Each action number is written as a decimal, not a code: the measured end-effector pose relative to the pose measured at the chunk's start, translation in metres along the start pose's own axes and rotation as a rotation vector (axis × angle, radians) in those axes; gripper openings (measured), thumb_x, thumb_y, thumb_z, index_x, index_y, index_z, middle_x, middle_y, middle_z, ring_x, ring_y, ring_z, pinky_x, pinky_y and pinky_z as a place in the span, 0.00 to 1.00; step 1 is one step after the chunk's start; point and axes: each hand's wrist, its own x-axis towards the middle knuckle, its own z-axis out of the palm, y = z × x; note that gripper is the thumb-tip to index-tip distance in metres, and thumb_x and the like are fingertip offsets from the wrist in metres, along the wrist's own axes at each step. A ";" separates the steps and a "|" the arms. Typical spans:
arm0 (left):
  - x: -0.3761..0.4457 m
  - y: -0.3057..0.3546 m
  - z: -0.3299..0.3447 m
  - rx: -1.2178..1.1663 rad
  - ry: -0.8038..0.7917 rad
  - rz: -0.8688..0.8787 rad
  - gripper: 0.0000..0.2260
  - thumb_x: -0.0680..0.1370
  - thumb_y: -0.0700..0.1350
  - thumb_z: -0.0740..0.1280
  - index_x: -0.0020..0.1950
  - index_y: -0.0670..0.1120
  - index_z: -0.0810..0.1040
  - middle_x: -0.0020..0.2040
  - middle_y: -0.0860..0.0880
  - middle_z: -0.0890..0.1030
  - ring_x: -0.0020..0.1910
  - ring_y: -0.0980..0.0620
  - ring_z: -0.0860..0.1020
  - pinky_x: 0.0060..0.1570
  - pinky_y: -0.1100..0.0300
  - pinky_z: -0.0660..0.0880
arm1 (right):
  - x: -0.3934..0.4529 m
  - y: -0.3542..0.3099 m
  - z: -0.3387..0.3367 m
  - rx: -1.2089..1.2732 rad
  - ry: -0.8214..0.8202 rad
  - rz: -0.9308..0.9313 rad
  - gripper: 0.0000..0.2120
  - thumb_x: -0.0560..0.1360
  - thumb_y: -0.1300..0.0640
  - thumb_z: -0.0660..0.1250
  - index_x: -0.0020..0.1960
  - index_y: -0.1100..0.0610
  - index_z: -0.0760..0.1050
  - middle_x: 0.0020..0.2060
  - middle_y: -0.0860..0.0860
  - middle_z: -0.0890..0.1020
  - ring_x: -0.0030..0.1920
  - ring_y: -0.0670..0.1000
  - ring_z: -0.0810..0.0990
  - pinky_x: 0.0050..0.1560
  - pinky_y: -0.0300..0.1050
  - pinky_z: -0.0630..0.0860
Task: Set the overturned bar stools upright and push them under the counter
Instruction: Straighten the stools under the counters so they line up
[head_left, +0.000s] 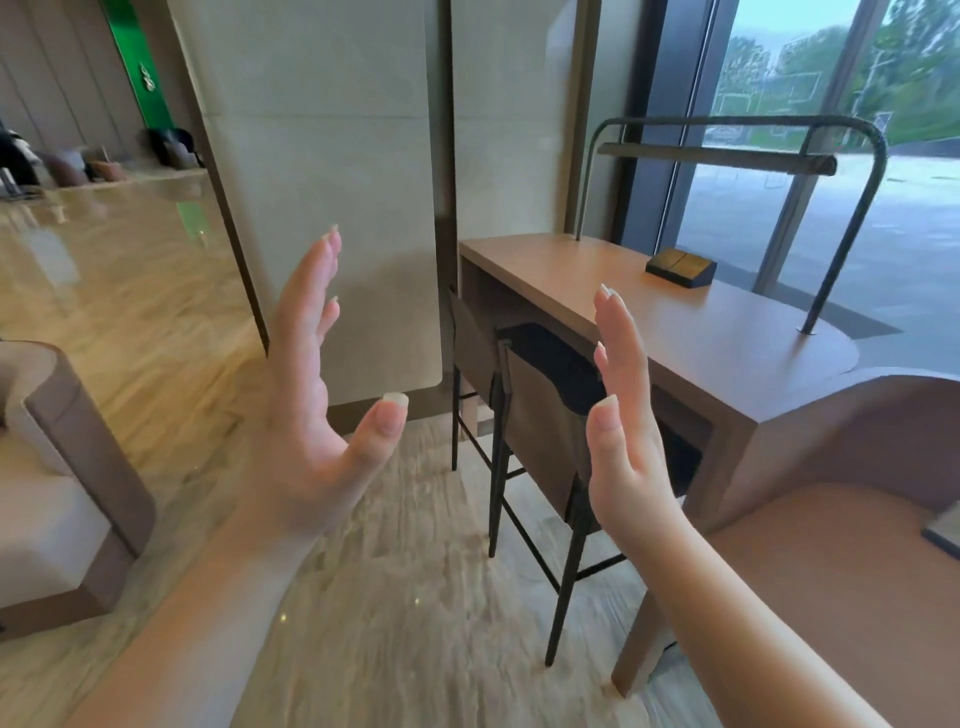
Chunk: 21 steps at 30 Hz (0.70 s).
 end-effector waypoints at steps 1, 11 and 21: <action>0.007 -0.018 -0.006 -0.008 -0.006 -0.010 0.37 0.80 0.67 0.58 0.81 0.47 0.52 0.81 0.51 0.57 0.81 0.47 0.56 0.76 0.48 0.60 | 0.010 0.008 0.015 -0.004 0.005 0.007 0.36 0.79 0.30 0.47 0.81 0.47 0.50 0.79 0.40 0.56 0.79 0.44 0.55 0.74 0.50 0.55; 0.067 -0.194 -0.008 -0.078 -0.094 -0.046 0.38 0.80 0.67 0.59 0.82 0.47 0.53 0.82 0.49 0.57 0.81 0.45 0.57 0.74 0.37 0.61 | 0.096 0.109 0.095 -0.100 0.061 0.089 0.37 0.77 0.27 0.47 0.80 0.44 0.50 0.79 0.39 0.56 0.79 0.44 0.56 0.74 0.57 0.56; 0.148 -0.381 0.078 -0.135 -0.208 -0.052 0.38 0.80 0.67 0.59 0.82 0.48 0.52 0.82 0.49 0.57 0.81 0.45 0.56 0.75 0.39 0.59 | 0.212 0.272 0.133 -0.141 0.163 0.121 0.35 0.78 0.28 0.47 0.80 0.44 0.50 0.79 0.38 0.56 0.79 0.43 0.56 0.73 0.46 0.56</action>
